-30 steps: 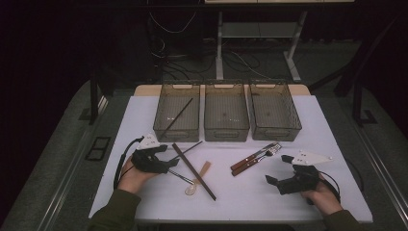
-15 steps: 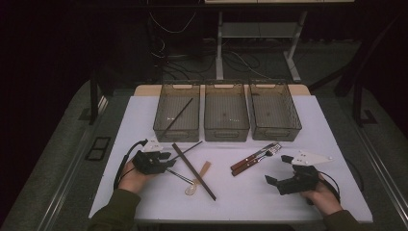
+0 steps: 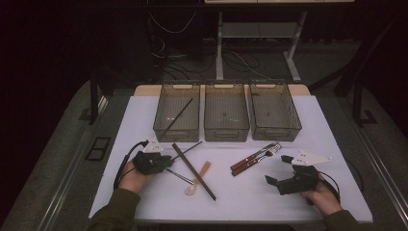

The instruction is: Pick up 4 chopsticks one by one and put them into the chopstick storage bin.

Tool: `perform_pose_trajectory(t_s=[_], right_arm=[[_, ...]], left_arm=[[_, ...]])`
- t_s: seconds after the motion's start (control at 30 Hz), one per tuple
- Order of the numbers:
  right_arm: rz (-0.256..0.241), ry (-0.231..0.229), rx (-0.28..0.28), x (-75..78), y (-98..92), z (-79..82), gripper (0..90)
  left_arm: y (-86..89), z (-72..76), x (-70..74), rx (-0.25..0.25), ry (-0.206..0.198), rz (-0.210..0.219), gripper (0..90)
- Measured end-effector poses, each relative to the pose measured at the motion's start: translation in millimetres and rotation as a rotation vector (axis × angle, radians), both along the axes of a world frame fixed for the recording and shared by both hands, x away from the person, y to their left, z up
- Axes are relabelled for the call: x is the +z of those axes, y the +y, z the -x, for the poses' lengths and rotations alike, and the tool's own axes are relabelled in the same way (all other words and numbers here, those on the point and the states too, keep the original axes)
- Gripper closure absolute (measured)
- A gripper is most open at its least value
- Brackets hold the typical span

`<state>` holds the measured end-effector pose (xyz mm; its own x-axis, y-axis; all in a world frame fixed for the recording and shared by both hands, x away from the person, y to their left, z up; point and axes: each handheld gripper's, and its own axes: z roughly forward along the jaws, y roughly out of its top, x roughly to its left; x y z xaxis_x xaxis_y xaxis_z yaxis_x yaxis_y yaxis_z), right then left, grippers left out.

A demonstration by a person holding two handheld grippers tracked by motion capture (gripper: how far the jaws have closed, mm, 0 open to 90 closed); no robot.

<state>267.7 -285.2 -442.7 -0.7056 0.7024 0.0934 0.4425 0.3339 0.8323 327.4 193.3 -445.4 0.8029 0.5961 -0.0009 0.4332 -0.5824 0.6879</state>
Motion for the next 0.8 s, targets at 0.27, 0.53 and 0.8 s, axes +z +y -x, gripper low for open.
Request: perform_pose_trajectory(t_s=[0.27,0.53,0.8], right_arm=[[0.003,0.002,0.002,-0.3,0.8,0.1,0.9],[0.002,0.003,0.005,-0.5,1.1,0.1,0.9],[0.002,0.003,0.008,-0.6,2.0,0.8,0.9]], left_arm=[[-1.5,0.8,0.3,-0.018,0.005,-0.003,83.3],[-1.2,-0.4,0.5,-0.021,0.010,-0.001,84.1],[1.5,-2.8,0.1,-0.009,0.042,0.031,84.8]])
